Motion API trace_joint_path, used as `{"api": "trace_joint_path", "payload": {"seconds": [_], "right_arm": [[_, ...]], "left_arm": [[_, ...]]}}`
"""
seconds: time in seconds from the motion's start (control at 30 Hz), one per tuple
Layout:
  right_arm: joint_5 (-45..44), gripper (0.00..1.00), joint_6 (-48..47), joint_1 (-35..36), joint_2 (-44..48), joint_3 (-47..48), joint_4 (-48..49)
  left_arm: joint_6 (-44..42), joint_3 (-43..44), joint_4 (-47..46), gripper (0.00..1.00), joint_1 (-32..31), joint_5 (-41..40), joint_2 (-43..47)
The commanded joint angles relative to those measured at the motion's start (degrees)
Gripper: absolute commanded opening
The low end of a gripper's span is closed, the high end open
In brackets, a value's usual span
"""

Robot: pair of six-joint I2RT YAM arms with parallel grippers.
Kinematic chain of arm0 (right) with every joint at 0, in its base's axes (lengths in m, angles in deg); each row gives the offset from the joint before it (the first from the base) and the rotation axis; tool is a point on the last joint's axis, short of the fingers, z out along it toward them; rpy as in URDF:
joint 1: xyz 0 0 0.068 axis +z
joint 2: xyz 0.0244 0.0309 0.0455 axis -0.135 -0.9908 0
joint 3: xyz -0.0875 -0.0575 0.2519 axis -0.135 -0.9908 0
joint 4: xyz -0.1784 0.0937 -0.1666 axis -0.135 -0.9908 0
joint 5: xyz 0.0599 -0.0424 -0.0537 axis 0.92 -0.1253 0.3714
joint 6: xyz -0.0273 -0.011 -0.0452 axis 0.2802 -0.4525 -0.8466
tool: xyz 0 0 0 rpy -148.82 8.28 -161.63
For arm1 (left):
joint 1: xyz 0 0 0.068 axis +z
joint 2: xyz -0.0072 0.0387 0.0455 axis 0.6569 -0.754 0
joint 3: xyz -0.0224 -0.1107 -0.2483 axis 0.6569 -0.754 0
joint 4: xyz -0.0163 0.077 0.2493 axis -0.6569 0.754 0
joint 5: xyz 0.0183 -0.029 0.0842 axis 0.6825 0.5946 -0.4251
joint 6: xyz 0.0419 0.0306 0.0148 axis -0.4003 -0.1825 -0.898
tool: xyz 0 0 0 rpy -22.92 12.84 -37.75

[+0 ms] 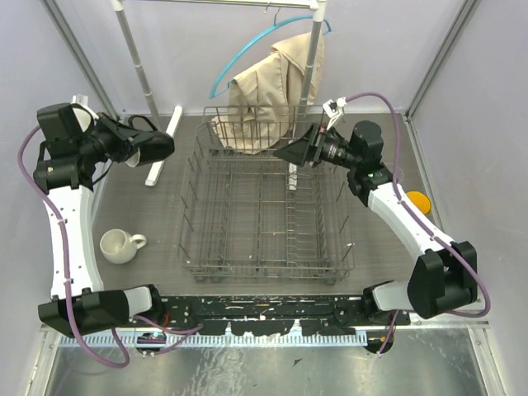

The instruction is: Load the cups into the dish rack

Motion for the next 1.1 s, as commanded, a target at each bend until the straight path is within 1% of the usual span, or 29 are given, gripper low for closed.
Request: {"api": "trace_joint_path", "payload": {"seconds": [0.0, 0.07, 0.17, 0.27, 0.4, 0.53, 0.63, 0.8, 0.97, 1.07], "right_arm": [[6.5, 1.0, 20.8, 1.6, -1.6, -4.3, 25.4], [6.0, 1.0, 24.7, 2.6, -3.0, -4.5, 29.4], [5.5, 1.0, 28.2, 3.9, -4.7, -3.8, 32.1], [4.1, 1.0, 30.2, 5.5, -6.2, -2.8, 33.5], [1.3, 1.0, 32.5, 8.3, -9.3, -1.1, 35.7], [-1.5, 1.0, 36.0, 10.4, -12.3, -0.5, 40.9], [-2.1, 1.0, 36.7, 11.6, -14.2, 1.2, 42.4], [-3.4, 1.0, 37.1, 13.3, -15.5, 2.2, 44.1], [-2.9, 1.0, 38.6, 13.8, -15.9, 3.0, 46.5], [-2.5, 1.0, 40.2, 13.9, -15.5, 2.5, 48.3]], "left_arm": [[12.4, 1.8, -9.7, 0.0, -0.4, 11.4, 4.1], [18.0, -0.1, -14.3, 0.0, -1.5, 14.3, 5.5], [24.9, -2.8, -19.4, 0.0, -4.1, 16.5, 7.4], [29.6, -5.5, -22.9, 0.0, -8.9, 15.9, 9.4], [31.7, -8.0, -23.6, 0.0, -16.3, 13.7, 11.4], [33.2, -9.5, -23.9, 0.0, -19.7, 12.5, 13.0], [34.4, -10.9, -24.7, 0.0, -22.3, 11.6, 13.4], [36.9, -13.4, -29.3, 0.0, -25.9, 9.7, 13.2], [36.9, -14.7, -31.6, 0.0, -26.4, 8.6, 12.4], [36.6, -14.0, -32.5, 0.0, -26.5, 8.4, 11.2]]}}
